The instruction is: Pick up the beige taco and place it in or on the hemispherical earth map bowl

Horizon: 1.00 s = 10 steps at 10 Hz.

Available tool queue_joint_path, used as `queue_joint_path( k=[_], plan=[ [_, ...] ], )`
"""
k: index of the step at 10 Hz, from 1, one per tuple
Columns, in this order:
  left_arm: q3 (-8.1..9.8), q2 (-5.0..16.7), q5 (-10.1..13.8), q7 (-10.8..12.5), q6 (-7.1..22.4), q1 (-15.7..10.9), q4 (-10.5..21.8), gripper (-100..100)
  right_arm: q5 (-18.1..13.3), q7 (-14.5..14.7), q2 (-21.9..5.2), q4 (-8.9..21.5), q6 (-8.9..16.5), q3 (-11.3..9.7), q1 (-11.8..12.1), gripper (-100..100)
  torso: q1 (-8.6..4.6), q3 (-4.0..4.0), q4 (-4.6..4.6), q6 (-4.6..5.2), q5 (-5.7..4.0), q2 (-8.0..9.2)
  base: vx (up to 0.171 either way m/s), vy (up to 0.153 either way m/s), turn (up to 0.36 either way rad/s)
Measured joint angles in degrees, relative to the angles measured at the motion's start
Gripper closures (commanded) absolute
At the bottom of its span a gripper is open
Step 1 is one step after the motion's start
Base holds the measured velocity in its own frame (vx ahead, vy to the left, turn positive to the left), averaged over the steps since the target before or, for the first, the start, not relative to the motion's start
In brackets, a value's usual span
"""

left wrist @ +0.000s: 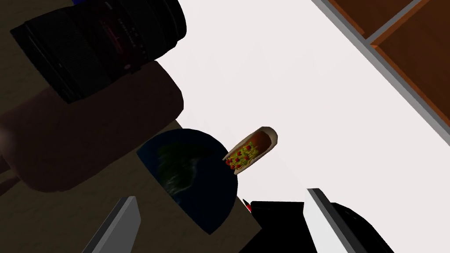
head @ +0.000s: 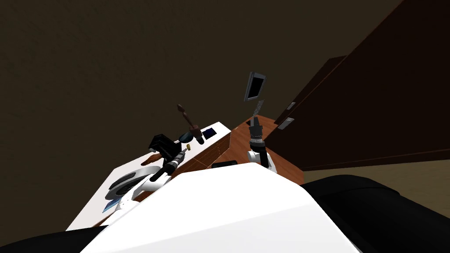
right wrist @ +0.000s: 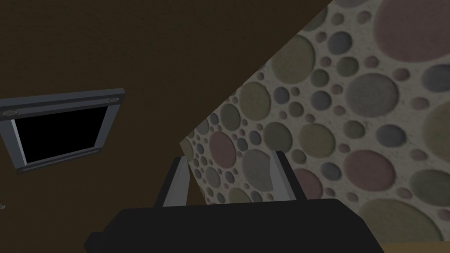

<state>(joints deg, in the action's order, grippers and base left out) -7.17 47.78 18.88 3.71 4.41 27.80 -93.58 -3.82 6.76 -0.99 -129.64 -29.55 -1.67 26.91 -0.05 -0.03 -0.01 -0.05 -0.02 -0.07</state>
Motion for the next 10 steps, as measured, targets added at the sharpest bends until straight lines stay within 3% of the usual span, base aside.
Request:
queue_joint_path(
  k=[6, 7, 10],
  plan=[
    [-6.28, 8.93, 1.59, 1.12, 4.49, -2.39, 6.61, -100, 0.00, 0.00, 0.00, 0.00, 0.00, 0.00, 0.00, 0, -0.01, -0.01, 0.00, 0.01, 0.00, -0.02, 0.018, -0.021, -0.172],
    [-7.87, 11.10, 2.05, 1.51, 5.27, -3.19, 8.00, -100, 0.00, 0.00, 0.00, 0.00, 0.00, 0.00, 0.00, 0, -0.03, -0.03, -0.01, 0.03, -0.01, -0.05, 0.021, -0.013, -0.089],
    [-11.97, 14.44, 1.94, 2.02, 7.01, -5.08, 11.41, -100, 0.00, 0.00, 0.00, 0.00, 0.00, 0.00, 0.00, 0, -0.02, -0.03, -0.01, 0.01, 0.00, -0.06, 0.028, -0.017, -0.140]
  ],
)
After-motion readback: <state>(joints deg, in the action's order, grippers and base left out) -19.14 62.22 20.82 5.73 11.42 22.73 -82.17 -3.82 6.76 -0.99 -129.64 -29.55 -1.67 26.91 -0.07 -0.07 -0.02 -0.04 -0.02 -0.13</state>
